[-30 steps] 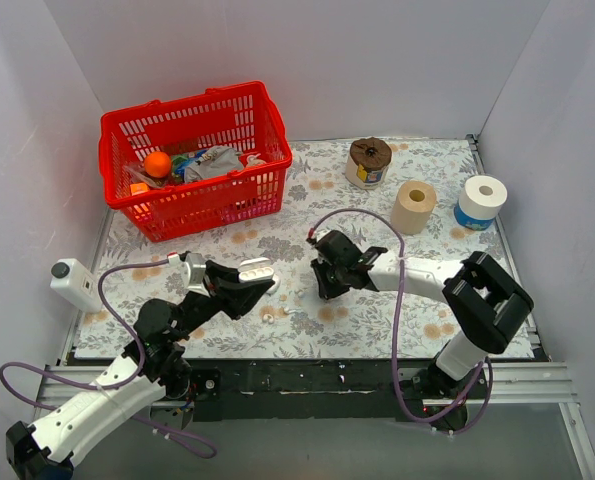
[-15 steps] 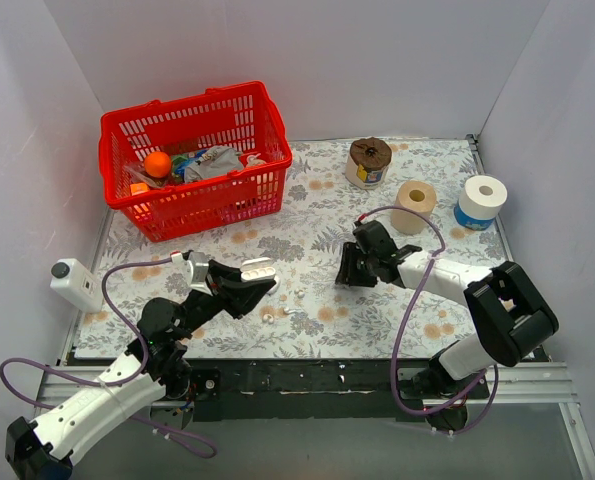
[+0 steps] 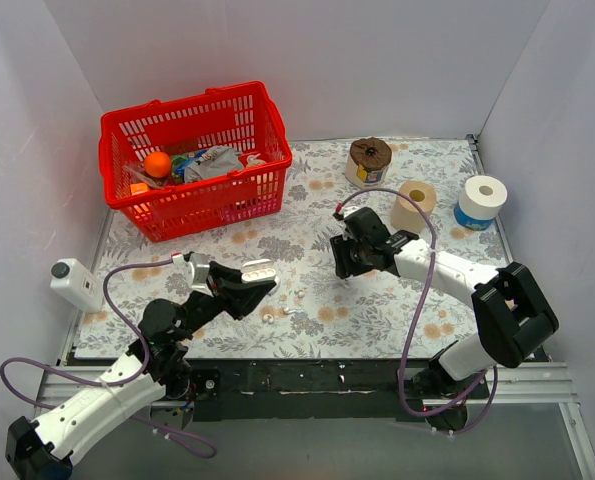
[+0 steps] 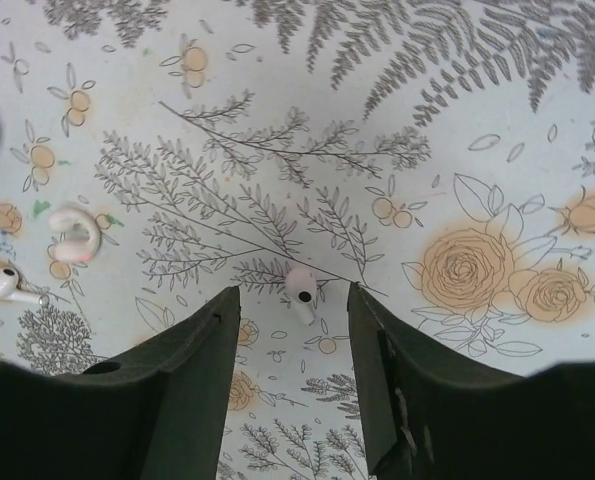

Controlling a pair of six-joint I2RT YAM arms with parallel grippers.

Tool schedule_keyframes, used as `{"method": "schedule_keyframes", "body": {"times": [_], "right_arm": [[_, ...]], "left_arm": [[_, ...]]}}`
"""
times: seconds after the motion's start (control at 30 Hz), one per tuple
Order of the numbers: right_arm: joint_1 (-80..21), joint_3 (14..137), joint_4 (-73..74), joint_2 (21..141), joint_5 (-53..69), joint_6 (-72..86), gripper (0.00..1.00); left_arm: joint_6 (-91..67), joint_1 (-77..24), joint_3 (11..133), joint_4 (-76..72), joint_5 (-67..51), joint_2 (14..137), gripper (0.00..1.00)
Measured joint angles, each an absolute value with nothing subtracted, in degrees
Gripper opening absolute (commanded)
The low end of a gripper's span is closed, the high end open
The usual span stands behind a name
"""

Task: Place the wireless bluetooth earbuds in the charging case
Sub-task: Pick up the earbud from the center of the board.

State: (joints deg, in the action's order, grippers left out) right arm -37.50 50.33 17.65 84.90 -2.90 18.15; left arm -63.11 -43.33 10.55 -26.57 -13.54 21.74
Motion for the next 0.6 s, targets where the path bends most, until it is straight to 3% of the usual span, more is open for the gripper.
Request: {"method": "schedule_keyframes", "body": {"times": [0.3, 0.6], "right_arm": [[-41.82, 53.36, 20.91, 87.9, -3.36, 6.15, 0.64], [-42.92, 55.29, 22.41, 92.62, -6.59, 3.9, 0.59]], "left_arm": [[-63.46, -43.33, 10.11, -27.03, -13.96, 21.8, 0.0], [-63.44, -43.33, 10.11, -26.94, -14.2, 21.8, 0.0]]}}
